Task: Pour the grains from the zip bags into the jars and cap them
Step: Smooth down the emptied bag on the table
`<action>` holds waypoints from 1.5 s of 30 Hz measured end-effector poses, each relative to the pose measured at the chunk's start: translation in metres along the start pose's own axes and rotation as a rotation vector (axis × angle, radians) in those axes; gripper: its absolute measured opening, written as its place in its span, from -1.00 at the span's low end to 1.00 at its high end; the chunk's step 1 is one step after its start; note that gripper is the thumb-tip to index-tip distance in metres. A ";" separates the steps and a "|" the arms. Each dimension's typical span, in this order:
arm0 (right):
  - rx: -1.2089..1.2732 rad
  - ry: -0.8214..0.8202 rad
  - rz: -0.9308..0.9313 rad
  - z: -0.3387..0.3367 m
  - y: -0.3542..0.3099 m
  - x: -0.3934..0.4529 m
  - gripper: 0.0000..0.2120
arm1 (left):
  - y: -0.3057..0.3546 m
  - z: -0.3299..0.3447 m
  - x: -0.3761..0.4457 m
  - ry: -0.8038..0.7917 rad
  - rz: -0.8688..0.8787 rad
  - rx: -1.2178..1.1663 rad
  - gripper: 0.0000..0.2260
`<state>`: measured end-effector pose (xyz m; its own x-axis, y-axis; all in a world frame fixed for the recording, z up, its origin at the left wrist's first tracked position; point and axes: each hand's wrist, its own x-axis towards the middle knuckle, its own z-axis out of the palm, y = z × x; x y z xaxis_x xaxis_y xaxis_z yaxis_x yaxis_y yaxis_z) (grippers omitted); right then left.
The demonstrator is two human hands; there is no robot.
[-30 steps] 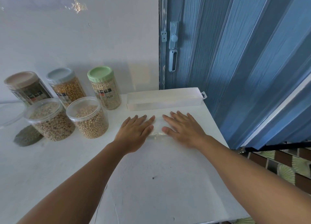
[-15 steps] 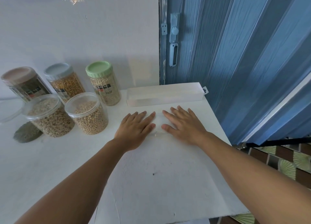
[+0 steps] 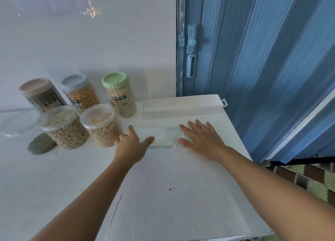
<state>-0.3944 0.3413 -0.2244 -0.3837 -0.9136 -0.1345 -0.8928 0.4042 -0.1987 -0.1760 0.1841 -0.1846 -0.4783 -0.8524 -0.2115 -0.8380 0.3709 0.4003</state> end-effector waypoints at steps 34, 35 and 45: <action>1.062 0.245 0.738 -0.030 -0.005 -0.029 0.14 | 0.014 -0.024 0.008 -0.189 -0.281 -1.094 -0.33; 1.126 0.247 0.744 -0.029 -0.005 -0.031 0.17 | 0.015 -0.024 0.011 -0.170 -0.258 -1.105 -0.32; 1.284 0.629 0.650 -0.068 0.007 -0.023 0.18 | 0.036 -0.044 0.042 -0.086 0.008 -1.299 -0.36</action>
<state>-0.4079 0.3619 -0.1572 -0.9328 -0.3141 -0.1766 0.1216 0.1869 -0.9748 -0.2150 0.1454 -0.1398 -0.5376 -0.8078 -0.2419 0.0069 -0.2910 0.9567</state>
